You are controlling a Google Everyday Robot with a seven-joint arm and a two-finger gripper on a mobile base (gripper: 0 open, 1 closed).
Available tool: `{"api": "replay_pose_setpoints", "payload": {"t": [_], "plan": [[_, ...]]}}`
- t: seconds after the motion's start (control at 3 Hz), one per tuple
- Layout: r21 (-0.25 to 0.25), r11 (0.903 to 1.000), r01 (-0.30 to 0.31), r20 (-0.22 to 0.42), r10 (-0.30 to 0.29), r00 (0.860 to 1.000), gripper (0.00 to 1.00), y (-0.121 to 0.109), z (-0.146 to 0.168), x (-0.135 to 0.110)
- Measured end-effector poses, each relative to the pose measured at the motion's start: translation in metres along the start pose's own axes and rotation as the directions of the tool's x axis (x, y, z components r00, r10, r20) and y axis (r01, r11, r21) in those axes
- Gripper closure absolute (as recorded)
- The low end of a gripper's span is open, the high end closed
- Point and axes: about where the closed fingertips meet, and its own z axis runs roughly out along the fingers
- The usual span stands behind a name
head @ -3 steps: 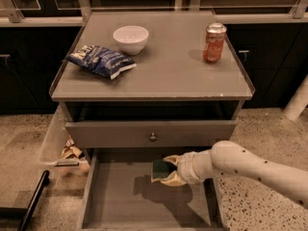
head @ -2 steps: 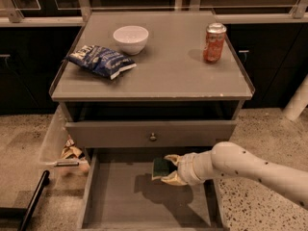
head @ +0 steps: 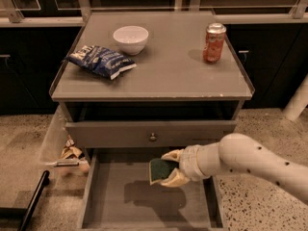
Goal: Pick sponge from middle drawer and place on counter
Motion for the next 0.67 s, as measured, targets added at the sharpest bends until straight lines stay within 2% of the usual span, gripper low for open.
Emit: {"api": "replay_pose_setpoints", "payload": {"t": [0.33, 0.67], "plan": [[0.029, 0.9974, 0.067, -0.014, -0.066, 0.998, 1.0, -0.009, -0.036, -0.038], [0.053, 0.9911, 0.122, -0.049, -0.12, 0.992, 1.0, -0.028, -0.071, -0.072]]}}
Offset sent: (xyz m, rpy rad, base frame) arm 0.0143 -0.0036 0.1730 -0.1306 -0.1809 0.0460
